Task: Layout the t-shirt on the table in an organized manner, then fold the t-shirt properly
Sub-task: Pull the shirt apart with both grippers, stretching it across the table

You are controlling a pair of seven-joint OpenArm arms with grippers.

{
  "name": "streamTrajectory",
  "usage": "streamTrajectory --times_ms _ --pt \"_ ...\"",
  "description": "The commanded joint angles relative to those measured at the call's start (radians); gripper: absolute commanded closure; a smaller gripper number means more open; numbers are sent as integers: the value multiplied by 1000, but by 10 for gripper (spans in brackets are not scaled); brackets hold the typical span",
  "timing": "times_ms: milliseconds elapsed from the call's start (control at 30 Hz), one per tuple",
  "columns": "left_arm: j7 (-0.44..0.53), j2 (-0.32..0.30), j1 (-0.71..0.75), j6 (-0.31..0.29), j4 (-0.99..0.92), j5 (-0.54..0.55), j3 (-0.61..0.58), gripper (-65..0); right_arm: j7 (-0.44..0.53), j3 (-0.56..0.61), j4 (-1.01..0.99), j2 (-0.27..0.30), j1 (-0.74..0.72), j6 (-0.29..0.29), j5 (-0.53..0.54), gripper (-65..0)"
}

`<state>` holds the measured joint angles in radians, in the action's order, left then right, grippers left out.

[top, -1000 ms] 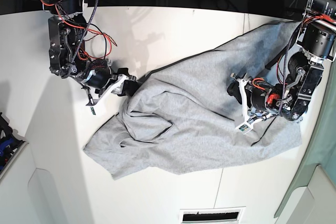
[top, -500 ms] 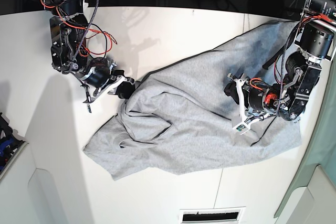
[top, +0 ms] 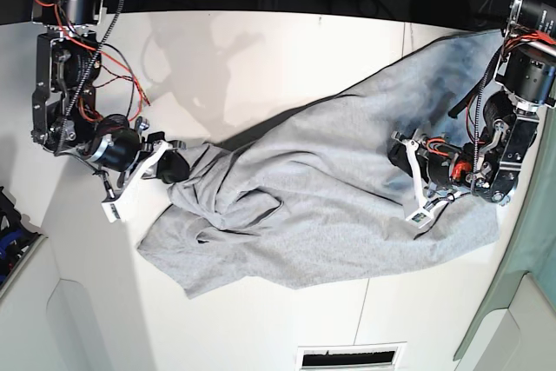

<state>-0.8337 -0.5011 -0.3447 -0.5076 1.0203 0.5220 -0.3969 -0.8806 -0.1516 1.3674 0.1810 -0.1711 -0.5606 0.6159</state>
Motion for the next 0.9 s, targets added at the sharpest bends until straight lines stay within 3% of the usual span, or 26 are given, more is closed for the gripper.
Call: streamTrajectory --times_ms 0,167,300,433,567,700,867 --pt "-28 -12 -1 18 -38 -42 0 -282 13 -11 15 15 -14 -5 37 0" --pt "-1 -11 -1 18 -140 -45 0 -282 -16 -53 26 75 -14 -14 111 0" --pt "-33 -12 -1 18 -149 -71 0 -282 -82 -96 42 116 -13 -23 171 0" --pt "-80 -14 -1 17 -149 -71 0 -282 -159 -161 55 127 -8 -23 211 0" --pt "-91 -18 -2 16 -149 -70 0 -282 -156 -237 61 127 46 -23 232 0" --pt "-156 -18 -2 -46 -146 -37 0 -282 -156 -289 80 127 146 -39 277 0" --pt "-297 -18 -2 -134 -144 145 0 -282 -156 -303 128 127 291 -46 293 0"
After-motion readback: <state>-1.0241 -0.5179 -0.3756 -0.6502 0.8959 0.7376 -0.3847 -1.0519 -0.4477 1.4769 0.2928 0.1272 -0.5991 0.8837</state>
